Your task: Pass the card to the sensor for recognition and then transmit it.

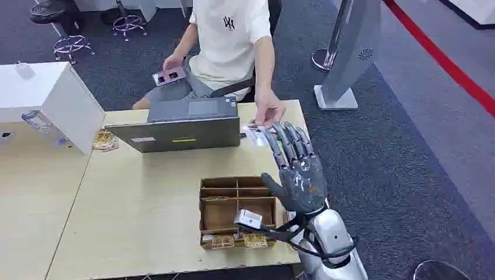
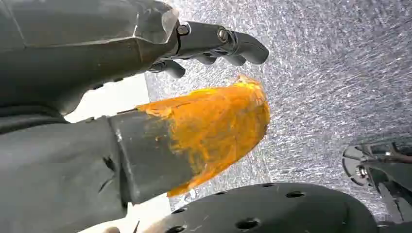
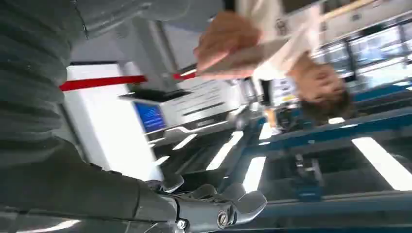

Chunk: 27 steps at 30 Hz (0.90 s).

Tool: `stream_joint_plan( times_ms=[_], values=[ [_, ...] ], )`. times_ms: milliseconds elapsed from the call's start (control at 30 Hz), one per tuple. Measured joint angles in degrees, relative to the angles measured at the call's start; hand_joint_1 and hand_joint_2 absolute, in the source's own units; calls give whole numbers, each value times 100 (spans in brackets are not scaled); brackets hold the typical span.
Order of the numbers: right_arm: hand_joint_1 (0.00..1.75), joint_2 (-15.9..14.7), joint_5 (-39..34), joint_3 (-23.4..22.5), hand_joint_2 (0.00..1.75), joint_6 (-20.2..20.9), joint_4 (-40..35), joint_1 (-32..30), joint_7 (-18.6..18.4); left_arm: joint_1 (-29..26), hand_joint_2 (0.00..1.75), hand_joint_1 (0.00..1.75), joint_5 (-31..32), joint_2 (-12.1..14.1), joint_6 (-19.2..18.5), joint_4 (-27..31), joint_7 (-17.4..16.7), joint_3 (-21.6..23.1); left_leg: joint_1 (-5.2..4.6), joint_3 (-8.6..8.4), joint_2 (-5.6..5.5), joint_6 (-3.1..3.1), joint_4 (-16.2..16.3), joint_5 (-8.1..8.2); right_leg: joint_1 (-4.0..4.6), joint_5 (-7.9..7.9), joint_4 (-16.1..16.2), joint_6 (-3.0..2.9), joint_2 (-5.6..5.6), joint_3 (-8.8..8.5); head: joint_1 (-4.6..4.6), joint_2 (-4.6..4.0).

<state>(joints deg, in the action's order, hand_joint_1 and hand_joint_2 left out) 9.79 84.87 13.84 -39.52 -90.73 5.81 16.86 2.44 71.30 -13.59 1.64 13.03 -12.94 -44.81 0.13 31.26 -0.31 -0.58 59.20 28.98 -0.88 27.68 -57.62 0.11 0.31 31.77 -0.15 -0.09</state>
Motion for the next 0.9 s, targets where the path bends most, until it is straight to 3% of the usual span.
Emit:
stream_joint_plan(
  times_ms=[167, 267, 300, 333, 900],
  values=[
    [0, -164, 349, 48, 175, 0, 299, 467, -980, -3, 0, 0, 67, 28, -44, 0, 0, 7, 0, 1, -2, -1, 0, -3, 0, -1, 0, 0, -2, 0, 0, 0],
    [7, -264, 384, 146, 175, 0, 406, 645, -1205, -2, 0, 0, 87, 37, -50, 0, 0, 9, 0, 0, -2, -1, 1, -3, 0, -1, 0, 0, -1, 0, 0, 0],
    [49, -289, 393, 179, 175, 0, 433, 683, -1263, -2, 0, 0, 90, 39, -50, 0, 2, 9, 0, 1, -3, -1, 1, -3, 0, -1, 0, 0, -2, 0, 0, 0],
    [175, -315, 393, 219, 175, 0, 463, 717, -1284, -3, 0, 0, 90, 42, -50, 0, 0, 9, 0, 1, -3, -1, 1, -3, 0, -1, 0, 0, -2, 1, 0, 0],
    [175, -603, 332, 365, 175, -7, 590, 645, -1551, -4, 0, 0, 96, 63, -57, 0, 11, 11, -1, 2, -3, -1, 1, -3, 0, -1, 0, 0, -2, 3, 0, 0]
  ],
)
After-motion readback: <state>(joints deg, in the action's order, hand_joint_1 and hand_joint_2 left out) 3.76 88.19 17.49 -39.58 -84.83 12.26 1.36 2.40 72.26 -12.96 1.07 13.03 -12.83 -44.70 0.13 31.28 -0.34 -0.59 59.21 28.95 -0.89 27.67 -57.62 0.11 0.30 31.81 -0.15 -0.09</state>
